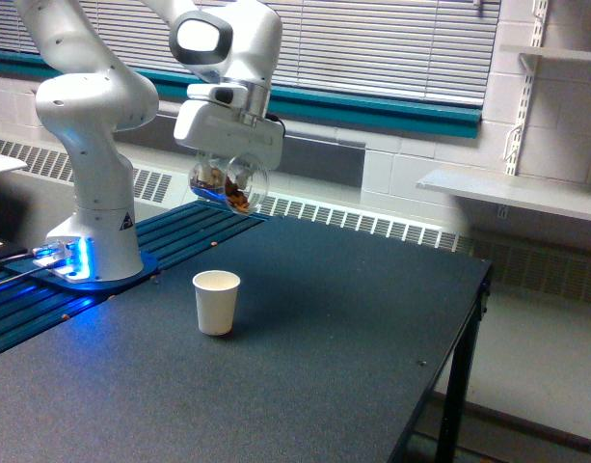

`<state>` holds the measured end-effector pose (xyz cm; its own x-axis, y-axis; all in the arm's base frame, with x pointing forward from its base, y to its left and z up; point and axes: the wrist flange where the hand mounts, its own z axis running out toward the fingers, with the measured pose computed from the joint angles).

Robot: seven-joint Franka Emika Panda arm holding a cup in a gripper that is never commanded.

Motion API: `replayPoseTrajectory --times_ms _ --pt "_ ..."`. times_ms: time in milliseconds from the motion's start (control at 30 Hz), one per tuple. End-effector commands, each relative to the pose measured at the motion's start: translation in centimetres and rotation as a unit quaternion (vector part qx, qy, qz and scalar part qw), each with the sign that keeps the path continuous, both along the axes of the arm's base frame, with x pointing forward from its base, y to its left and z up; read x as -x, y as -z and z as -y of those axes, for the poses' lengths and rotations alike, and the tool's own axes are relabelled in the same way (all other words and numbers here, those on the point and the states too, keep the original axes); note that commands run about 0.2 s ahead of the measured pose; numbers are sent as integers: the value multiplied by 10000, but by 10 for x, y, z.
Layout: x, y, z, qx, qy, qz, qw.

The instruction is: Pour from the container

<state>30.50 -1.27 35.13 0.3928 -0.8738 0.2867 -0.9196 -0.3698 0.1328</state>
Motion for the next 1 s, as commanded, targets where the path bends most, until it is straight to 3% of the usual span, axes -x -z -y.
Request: replayPoseTrajectory --times_ms 33,500,1000 --pt "14 4 2 62 153 -118 9998" --pt "33 12 11 6 253 -378 9990" --pt "33 27 15 -112 263 -693 9972"
